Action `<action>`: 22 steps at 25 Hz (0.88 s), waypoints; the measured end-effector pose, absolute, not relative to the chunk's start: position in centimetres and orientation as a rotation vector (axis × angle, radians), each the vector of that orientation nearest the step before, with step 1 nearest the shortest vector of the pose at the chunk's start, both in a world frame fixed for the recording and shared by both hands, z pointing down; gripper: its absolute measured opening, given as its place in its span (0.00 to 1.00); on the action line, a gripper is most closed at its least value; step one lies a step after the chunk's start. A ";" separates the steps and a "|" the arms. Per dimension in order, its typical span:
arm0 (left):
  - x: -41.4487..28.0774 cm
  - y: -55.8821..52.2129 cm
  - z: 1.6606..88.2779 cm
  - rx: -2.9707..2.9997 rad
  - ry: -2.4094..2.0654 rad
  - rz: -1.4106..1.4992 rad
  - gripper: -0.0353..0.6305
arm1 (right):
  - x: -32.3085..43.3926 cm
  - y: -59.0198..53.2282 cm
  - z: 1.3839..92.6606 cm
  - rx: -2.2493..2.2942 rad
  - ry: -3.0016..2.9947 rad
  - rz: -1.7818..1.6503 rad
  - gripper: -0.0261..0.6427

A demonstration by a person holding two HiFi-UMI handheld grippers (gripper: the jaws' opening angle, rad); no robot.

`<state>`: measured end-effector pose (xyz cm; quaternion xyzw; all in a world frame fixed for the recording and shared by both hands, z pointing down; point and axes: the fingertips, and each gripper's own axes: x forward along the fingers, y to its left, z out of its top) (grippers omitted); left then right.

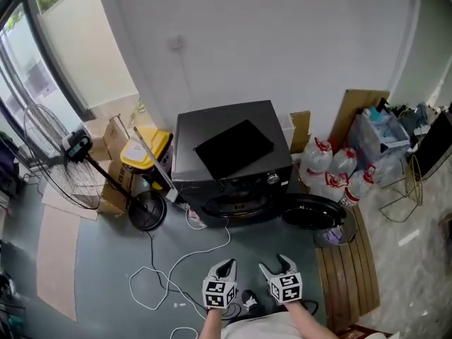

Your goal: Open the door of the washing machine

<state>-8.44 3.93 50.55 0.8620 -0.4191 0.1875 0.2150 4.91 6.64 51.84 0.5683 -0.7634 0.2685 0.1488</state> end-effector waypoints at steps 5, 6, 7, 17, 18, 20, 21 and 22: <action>-8.6 5.0 49.8 2.357 -1.191 0.399 0.14 | 1.1 8.5 51.5 1.463 -2.267 0.642 0.47; -8.8 5.3 49.8 2.367 -1.188 0.400 0.14 | 0.6 9.0 51.5 1.445 -2.275 0.625 0.47; -8.9 5.3 49.8 2.378 -1.189 0.403 0.14 | 0.3 9.3 51.6 1.434 -2.283 0.607 0.47; -9.5 5.5 49.1 2.393 -1.216 0.412 0.14 | 2.2 8.7 51.0 1.521 -2.300 0.625 0.37; -9.4 5.6 49.1 2.396 -1.211 0.418 0.14 | 2.5 8.8 51.0 1.532 -2.297 0.634 0.34; -9.2 5.9 49.2 2.400 -1.205 0.430 0.14 | 3.0 9.0 51.2 1.553 -2.289 0.657 0.28; -9.2 6.0 49.3 2.401 -1.204 0.436 0.14 | 3.1 9.1 51.2 1.565 -2.287 0.668 0.24; -9.2 6.1 49.3 2.403 -1.203 0.441 0.14 | 3.2 9.3 51.3 1.576 -2.286 0.678 0.21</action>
